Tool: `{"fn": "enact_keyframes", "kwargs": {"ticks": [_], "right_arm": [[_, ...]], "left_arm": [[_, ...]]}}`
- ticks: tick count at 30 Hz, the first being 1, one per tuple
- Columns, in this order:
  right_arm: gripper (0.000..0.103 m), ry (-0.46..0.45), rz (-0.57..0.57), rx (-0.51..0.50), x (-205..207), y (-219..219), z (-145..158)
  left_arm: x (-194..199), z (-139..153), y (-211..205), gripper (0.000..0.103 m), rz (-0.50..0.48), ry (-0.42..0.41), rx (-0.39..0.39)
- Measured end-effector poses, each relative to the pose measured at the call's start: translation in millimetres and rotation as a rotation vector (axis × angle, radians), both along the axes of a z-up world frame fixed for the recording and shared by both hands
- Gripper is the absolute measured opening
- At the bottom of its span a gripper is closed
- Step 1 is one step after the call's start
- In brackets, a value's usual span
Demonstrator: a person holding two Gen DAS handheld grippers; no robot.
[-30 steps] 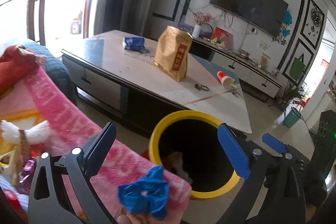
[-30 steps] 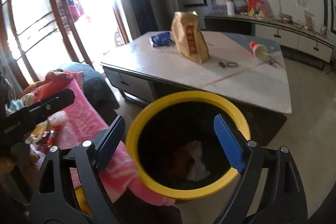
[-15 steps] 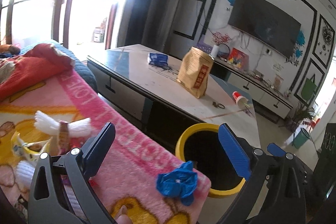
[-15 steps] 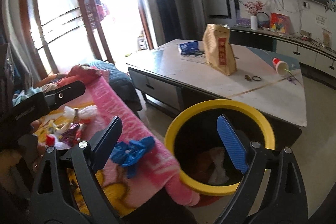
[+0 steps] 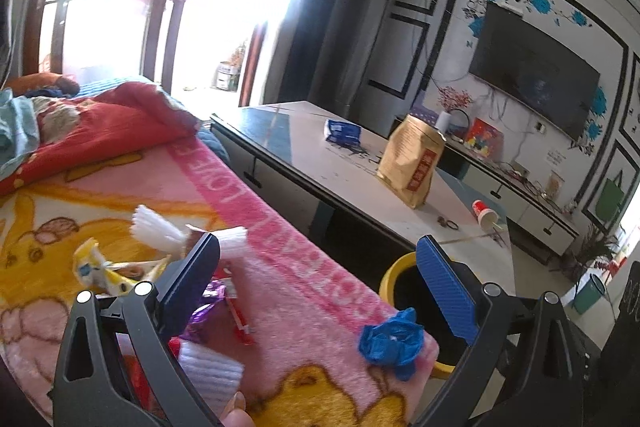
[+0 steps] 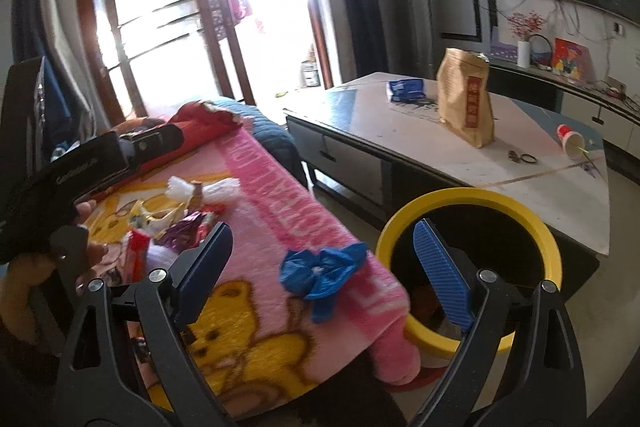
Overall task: Collect trash
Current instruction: 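Move both open tools back over the trash on the blanket, then grasp the red can with the left tool while the right tool grasps the blue plastic bag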
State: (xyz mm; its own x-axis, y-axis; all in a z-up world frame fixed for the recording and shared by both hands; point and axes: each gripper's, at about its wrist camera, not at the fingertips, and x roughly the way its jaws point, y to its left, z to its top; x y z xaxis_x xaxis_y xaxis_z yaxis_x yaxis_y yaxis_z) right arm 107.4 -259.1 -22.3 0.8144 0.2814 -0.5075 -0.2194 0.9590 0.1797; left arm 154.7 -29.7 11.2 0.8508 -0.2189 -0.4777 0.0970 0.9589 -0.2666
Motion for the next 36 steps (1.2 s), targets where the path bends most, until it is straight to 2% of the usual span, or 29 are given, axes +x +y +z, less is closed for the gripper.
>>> {"fn": "enact_keyframes", "kwargs": {"ticks": [21, 36], "right_arm": [[0.084, 0.049, 0.136, -0.056, -9.8, 55.0, -18.1], [0.084, 0.1, 0.098, -0.118, 13.8, 60.3, -39.5]], "left_arm": [[-29.4, -13.0, 70.0, 0.096, 0.148, 0.025, -0.018], [-51.6, -49.4, 104.8, 0.095, 0.182, 0.111, -0.017]]}}
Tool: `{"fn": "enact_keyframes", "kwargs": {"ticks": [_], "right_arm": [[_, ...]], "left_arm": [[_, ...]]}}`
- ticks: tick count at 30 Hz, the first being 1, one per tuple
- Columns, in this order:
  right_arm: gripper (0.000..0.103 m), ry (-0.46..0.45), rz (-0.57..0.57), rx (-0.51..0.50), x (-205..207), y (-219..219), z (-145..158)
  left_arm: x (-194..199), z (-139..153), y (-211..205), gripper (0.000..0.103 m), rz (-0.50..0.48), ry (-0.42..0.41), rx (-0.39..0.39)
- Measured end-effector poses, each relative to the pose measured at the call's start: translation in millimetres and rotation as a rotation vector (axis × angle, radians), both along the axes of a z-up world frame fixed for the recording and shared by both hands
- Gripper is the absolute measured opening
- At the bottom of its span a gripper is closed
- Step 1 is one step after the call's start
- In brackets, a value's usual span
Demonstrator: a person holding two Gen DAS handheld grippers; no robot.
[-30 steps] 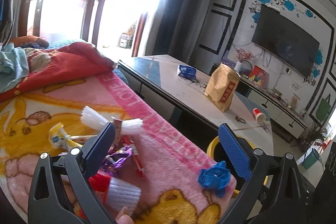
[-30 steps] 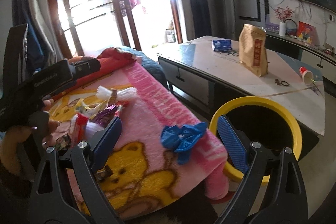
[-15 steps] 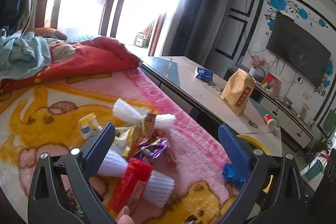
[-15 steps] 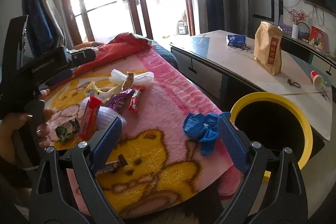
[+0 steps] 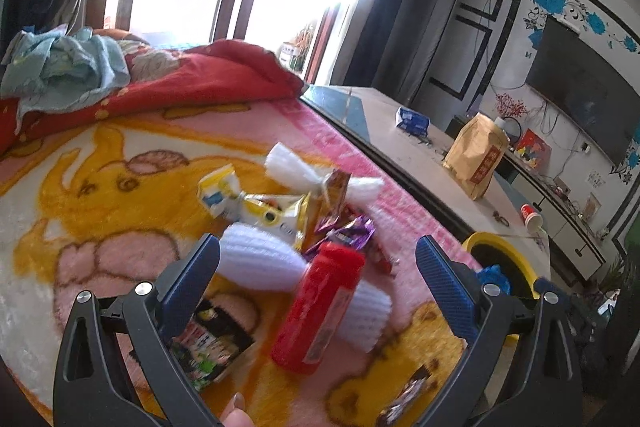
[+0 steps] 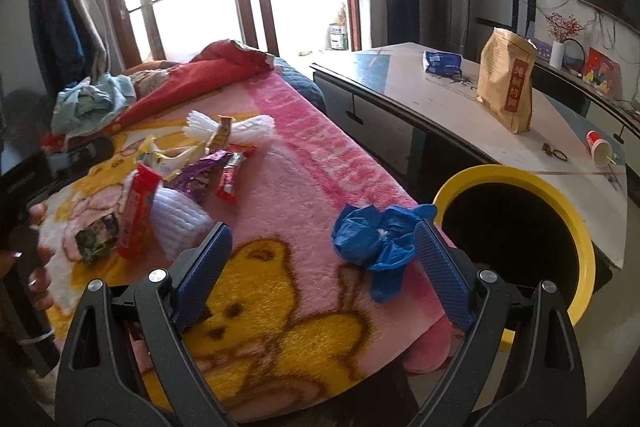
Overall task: Collect trash
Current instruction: 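Grasp the red can with the left tool while the right tool grasps the blue plastic bag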
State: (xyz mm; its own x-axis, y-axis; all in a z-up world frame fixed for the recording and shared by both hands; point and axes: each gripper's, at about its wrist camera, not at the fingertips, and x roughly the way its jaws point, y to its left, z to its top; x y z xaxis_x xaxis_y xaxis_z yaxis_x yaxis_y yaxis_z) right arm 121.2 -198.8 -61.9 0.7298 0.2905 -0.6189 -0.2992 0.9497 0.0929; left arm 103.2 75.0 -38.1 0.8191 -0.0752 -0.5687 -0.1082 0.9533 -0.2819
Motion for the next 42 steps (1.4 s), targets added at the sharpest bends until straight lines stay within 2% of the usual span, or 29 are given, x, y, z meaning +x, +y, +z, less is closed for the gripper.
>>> {"fn": "enact_keyframes", "kwargs": {"ticks": [6, 8, 17, 21, 23, 27, 33, 36, 42], "right_arm": [[0.084, 0.025, -0.031, -0.008, 14.8, -6.8, -7.9], [0.084, 0.038, -0.042, -0.01, 21.3, -8.9, -11.5], [0.084, 0.116, -0.055, -0.01, 48.9, -10.7, -31.0], [0.084, 0.123, -0.04, -0.03, 56.6, -6.8, -38.2], [0.079, 0.136, -0.031, -0.039, 59.9, -4.6, -43.3], [0.057, 0.168, -0.008, -0.04, 64.1, -2.1, -54.7], [0.031, 0.158, -0.011, -0.028, 62.5, -8.6, -54.0], [0.025, 0.158, 0.008, 0.006, 61.1, -10.0, -51.2], [0.024, 0.156, 0.057, 0.04, 52.4, 1.8, -45.6]], "left_arm": [[-5.2, -14.0, 1.7, 0.094, -0.027, 0.041, 0.007], [-5.6, -18.1, 0.0, 0.084, -0.045, 0.058, 0.009], [0.6, -38.2, -7.3, 0.067, -0.113, 0.137, -0.003], [2.9, -46.4, -12.4, 0.063, -0.127, 0.163, 0.0], [4.4, -50.0, -11.8, 0.062, -0.129, 0.176, -0.002], [6.8, -56.6, -11.8, 0.058, -0.129, 0.196, -0.017], [7.0, -62.3, -8.3, 0.044, -0.128, 0.211, -0.042], [5.2, -61.3, -6.7, 0.04, -0.138, 0.201, -0.064], [1.0, -49.8, -4.4, 0.037, -0.133, 0.17, -0.065]]}}
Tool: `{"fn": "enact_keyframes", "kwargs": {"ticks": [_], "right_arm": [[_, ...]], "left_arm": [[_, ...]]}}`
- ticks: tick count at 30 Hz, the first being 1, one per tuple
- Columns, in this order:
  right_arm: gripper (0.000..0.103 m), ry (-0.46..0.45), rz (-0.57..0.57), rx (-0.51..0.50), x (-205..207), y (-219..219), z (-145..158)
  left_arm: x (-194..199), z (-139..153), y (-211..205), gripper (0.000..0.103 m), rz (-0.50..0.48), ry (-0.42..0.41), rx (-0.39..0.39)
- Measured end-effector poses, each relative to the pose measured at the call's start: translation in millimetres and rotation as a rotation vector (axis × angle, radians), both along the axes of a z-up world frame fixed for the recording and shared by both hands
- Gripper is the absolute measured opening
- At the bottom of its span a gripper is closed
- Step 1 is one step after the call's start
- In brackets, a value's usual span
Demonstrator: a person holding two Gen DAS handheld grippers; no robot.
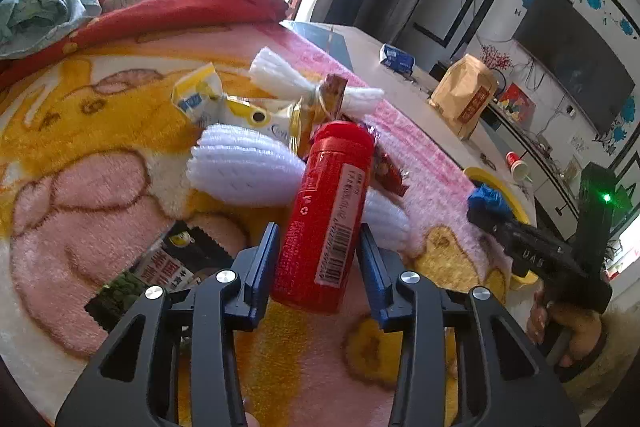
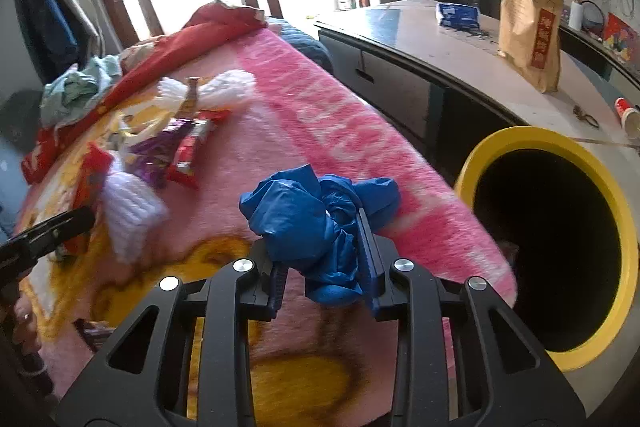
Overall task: Collect trash
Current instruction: 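Grasp the red can with the left tool while the right tool grasps the blue plastic bag, then carry the red can and blue bag toward the yellow bin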
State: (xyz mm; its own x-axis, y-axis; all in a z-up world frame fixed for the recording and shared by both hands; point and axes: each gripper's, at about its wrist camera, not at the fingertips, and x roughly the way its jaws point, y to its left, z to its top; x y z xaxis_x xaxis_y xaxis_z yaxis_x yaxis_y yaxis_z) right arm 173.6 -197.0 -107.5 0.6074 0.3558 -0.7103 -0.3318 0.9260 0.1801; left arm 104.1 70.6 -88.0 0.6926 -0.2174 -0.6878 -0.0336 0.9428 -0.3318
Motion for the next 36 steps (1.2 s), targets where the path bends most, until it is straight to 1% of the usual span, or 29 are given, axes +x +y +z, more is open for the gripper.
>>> {"fn": "enact_keyframes", "kwargs": {"ticks": [7, 14, 24, 36], "right_arm": [[0.024, 0.002, 0.057, 0.031, -10.7, 14.7, 6.7], [0.024, -0.009, 0.079, 0.049, -16.5, 18.8, 14.7], [0.024, -0.032, 0.065, 0.069, -16.6, 11.5, 27.7], [0.024, -0.065, 0.021, 0.085, -12.1, -7.2, 42.7]], "left_arm": [[-3.2, 14.1, 2.6, 0.033, 0.013, -0.035, -0.006], [-4.1, 24.3, 1.1, 0.031, 0.016, -0.066, -0.005], [-5.3, 40.2, -8.8, 0.03, -0.011, -0.109, -0.003], [5.7, 57.8, -36.9, 0.03, -0.087, -0.152, -0.003]]}}
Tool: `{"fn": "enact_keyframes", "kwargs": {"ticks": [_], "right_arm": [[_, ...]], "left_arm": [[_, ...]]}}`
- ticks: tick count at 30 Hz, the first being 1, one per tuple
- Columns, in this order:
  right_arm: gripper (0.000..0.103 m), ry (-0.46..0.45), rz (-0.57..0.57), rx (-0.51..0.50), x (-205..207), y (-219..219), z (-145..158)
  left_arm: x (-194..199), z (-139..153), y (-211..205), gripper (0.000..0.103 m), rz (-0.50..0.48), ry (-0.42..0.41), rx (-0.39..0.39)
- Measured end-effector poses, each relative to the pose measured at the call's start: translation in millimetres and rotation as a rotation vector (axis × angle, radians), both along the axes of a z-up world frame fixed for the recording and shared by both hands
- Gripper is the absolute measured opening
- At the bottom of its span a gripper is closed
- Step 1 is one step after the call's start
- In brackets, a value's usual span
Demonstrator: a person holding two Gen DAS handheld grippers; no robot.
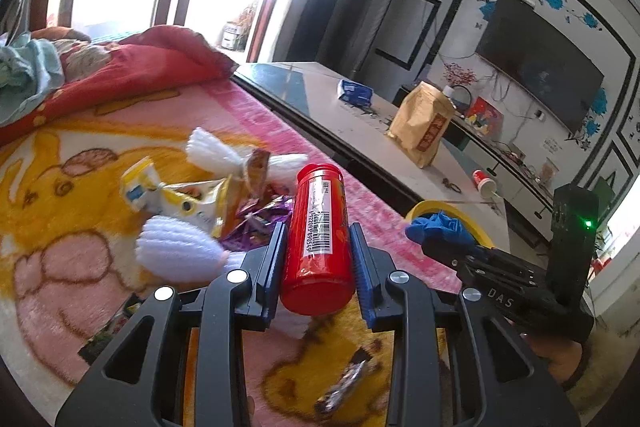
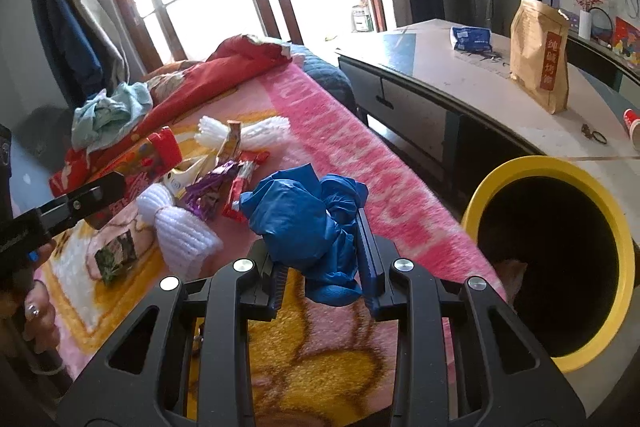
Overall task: Collect trash
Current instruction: 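Carry the red can and blue bag toward the yellow bin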
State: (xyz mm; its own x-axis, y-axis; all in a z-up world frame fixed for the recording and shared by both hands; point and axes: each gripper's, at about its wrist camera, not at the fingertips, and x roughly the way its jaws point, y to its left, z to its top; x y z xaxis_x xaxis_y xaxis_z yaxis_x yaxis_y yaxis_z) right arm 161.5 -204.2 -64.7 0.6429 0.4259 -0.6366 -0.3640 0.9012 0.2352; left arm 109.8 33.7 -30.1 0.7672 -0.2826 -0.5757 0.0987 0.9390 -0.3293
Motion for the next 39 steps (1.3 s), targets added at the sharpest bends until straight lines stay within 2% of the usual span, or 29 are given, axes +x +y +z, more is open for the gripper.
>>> {"fn": "enact_keyframes", "kwargs": {"ticks": [39], "right_arm": [[0.024, -0.072, -0.262, 0.036, 11.4, -100.7, 30.8]], "left_arm": [[29.1, 16.4, -105.3, 0.03, -0.256, -0.053, 0.038]]}}
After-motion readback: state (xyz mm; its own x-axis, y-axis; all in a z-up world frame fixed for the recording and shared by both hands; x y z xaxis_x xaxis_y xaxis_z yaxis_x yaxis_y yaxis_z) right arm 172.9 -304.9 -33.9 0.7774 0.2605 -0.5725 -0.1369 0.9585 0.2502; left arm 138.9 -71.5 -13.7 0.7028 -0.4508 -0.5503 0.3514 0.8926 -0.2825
